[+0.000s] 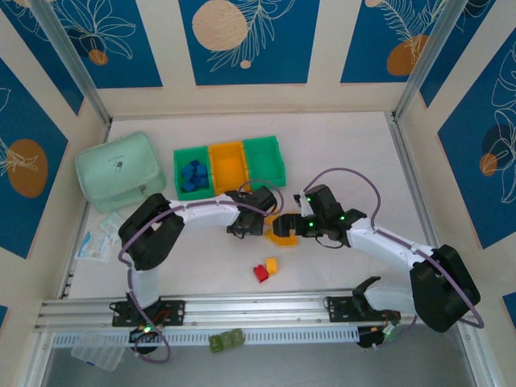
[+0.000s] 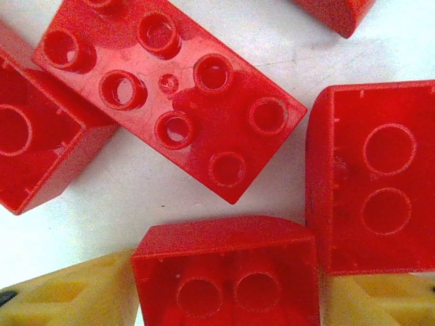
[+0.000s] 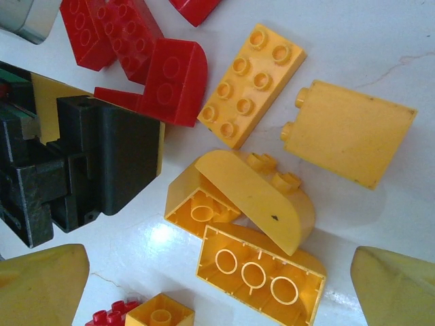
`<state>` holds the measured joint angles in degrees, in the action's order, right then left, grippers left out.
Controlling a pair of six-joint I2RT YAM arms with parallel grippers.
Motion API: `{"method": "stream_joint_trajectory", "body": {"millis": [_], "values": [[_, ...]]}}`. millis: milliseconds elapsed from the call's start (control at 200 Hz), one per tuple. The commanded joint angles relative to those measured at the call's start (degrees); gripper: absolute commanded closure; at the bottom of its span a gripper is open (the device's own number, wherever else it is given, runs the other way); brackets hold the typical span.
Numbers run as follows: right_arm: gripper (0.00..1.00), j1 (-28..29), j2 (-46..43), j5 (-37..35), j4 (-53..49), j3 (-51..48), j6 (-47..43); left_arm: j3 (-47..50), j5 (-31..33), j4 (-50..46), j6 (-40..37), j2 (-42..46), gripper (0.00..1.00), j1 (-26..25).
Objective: Sort the legos into containers by color
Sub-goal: Pick up the lego from the middle-left of the table, then place the lego in the container.
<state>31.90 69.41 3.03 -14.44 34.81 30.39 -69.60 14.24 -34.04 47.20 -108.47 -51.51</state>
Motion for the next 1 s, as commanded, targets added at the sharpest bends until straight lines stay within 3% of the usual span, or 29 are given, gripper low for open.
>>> {"method": "stream_joint_trajectory", "body": {"millis": [0,400,645,820,990], "values": [[0.01,-0.51,-0.97,1.76,-0.29,1.06,-0.80,-0.75,3.63,-0.77,-0.86,-1.54,0.38,0.70],[0.01,-0.64,-1.65,1.72,-0.84,2.21,-1.49,1.87,4.71,-0.53,-2.09,2.22,0.54,0.64],[0.01,-0.71,-1.38,2.17,-1.96,5.54,-2.52,4.73,3.93,-1.84,-5.74,12.40,0.55,1.18],[0.01,-1.05,0.33,2.86,-0.58,8.48,-2.86,-1.59,5.83,-5.86,-11.91,15.43,0.55,5.74],[0.01,-1.18,3.36,3.13,0.83,12.00,-2.27,-12.37,3.99,-6.65,-17.85,9.37,0.55,13.36]]}}
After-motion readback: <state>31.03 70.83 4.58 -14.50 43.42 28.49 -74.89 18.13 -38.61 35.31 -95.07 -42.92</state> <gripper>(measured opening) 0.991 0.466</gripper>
